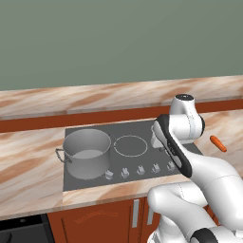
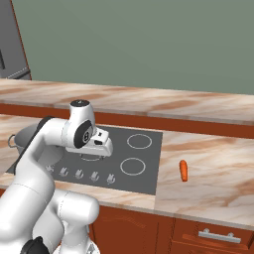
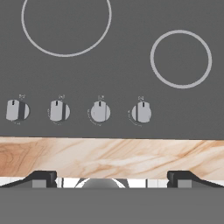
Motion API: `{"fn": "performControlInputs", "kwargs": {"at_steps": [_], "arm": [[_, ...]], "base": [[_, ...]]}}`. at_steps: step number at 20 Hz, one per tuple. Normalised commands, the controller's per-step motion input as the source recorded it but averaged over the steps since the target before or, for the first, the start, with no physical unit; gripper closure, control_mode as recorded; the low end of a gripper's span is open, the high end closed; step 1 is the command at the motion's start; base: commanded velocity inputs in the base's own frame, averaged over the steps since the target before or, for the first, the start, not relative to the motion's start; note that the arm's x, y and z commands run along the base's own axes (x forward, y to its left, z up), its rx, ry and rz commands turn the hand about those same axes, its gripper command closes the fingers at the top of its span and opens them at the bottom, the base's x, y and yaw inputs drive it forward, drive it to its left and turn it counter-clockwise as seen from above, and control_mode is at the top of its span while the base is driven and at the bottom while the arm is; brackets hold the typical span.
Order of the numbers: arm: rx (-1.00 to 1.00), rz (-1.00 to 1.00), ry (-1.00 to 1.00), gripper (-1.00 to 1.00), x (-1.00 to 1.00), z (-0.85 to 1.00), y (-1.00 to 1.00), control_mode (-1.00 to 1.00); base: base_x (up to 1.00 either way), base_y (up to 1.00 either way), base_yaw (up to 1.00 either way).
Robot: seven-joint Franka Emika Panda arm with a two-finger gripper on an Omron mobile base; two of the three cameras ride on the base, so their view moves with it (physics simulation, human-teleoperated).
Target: Turn on the burner for the pot on the stove. Wait thirty seconds for the pot to heat up. Then add the carrot to the pot.
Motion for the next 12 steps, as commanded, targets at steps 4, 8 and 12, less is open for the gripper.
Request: {"fn": "performControlInputs", "kwargs": {"at_steps": [4,8,12], "arm": [[0.00,0.00,0.00,-1.00,0.00,0.00,0.00,-1.00],[0.00,0.00,0.00,-1.00,0.00,0.00,0.00,-1.00],[0.00,0.00,0.00,-1.00,0.00,0.00,0.00,-1.00]], "base": [[0.00,0.00,0.00],[0.00,0.00,0.00],[0.00,0.00,0.00]]}}
